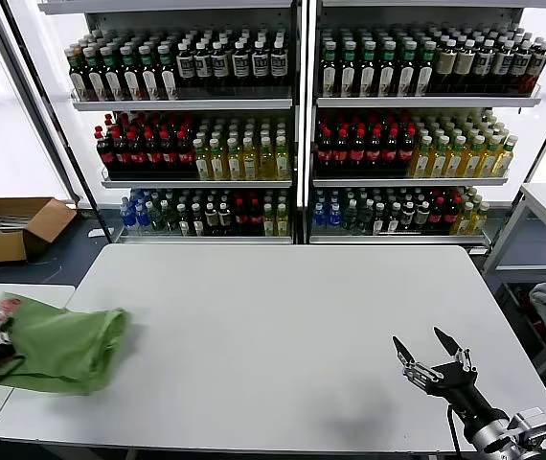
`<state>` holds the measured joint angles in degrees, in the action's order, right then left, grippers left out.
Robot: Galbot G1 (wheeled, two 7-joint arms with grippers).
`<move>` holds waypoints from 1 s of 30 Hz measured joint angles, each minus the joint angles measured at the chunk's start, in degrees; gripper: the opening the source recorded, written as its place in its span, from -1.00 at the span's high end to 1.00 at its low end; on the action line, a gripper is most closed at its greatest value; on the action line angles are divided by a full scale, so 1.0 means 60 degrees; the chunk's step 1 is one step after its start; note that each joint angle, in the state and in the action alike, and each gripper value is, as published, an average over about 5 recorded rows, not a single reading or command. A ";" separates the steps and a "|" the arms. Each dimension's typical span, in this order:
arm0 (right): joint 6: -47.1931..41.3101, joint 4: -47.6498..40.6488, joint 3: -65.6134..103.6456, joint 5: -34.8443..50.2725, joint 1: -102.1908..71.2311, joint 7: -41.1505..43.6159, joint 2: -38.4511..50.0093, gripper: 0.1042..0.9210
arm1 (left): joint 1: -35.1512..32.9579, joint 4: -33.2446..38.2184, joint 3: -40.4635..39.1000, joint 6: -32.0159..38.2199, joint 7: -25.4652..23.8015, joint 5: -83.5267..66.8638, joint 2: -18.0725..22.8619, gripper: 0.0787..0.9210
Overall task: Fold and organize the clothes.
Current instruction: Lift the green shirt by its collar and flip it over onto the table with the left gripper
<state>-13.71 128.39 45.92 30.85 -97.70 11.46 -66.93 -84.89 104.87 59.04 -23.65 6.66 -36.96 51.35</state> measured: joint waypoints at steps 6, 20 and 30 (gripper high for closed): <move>0.0050 0.0035 0.0112 0.0023 -0.0112 0.0032 -0.0026 -0.76 | 0.0119 -0.0029 0.0315 0.0000 -0.0143 0.0079 -0.0531 0.91; -0.0043 0.0139 0.0244 0.0066 -0.0054 -0.0068 0.0042 -0.76 | 0.0266 0.1665 -0.1808 -0.0560 0.0694 0.0588 0.0729 0.91; -0.0042 0.0179 0.0335 0.0052 -0.0200 -0.0048 -0.0029 -0.76 | 0.1001 0.2997 -0.5159 -0.1102 0.2788 -0.1161 0.2128 0.91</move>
<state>-13.96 129.46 47.93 31.17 -98.90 11.17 -67.10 -78.89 122.85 28.08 -30.26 23.39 -43.93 64.11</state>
